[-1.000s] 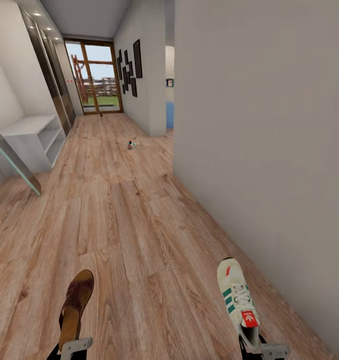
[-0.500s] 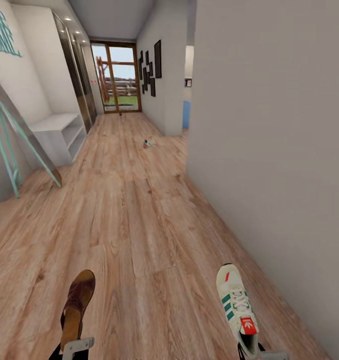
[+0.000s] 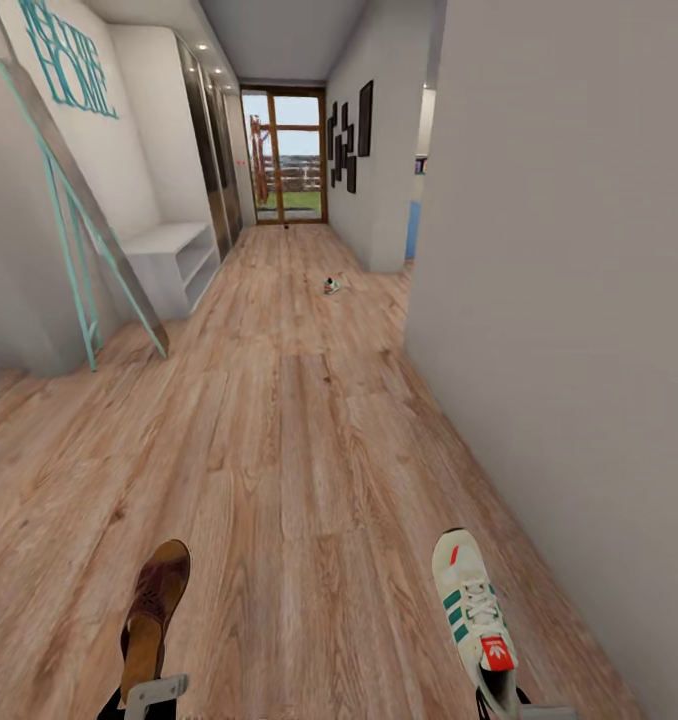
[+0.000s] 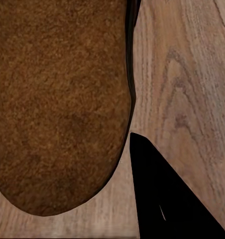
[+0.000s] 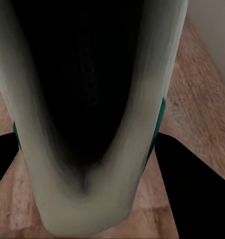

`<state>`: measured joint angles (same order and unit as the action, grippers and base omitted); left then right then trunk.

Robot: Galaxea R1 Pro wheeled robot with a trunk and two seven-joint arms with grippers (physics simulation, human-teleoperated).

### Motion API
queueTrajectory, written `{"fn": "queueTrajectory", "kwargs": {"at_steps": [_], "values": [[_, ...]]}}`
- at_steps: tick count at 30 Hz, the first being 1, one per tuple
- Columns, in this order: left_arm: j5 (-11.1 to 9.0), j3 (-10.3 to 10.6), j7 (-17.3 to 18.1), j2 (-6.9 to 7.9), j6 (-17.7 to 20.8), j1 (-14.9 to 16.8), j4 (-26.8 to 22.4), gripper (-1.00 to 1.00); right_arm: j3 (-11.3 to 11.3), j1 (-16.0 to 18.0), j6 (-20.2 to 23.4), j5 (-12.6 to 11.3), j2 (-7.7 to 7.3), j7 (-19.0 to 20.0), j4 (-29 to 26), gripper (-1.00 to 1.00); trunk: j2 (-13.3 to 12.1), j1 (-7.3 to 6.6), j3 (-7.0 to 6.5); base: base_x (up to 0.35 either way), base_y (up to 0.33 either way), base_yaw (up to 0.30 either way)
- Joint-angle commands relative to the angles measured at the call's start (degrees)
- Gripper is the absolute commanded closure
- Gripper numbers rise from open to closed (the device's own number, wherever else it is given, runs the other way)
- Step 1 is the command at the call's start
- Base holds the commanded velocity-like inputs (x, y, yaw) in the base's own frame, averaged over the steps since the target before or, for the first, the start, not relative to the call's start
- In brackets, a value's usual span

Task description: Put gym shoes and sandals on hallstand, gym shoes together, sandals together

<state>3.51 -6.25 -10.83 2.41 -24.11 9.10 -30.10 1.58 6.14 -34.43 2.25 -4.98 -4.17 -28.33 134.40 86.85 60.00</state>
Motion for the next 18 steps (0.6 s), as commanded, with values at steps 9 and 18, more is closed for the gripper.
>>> {"fn": "queueTrajectory", "kwargs": {"at_steps": [9,18], "values": [[0.6,0.2,0.0,-0.12,0.0,0.0,0.0,1.00,0.2,0.0,-0.1,0.2,-0.03,-0.4,0.5,1.00,0.0,-0.01,0.04,-0.001,-0.012,0.279],[0.5,0.0,-0.1,-0.04,-0.2,0.0,0.1,1.00,0.2,0.0,-0.1,0.2,-0.03,-0.4,0.6,1.00,0.8,0.43,0.40,0.000,0.000,0.279]]}}
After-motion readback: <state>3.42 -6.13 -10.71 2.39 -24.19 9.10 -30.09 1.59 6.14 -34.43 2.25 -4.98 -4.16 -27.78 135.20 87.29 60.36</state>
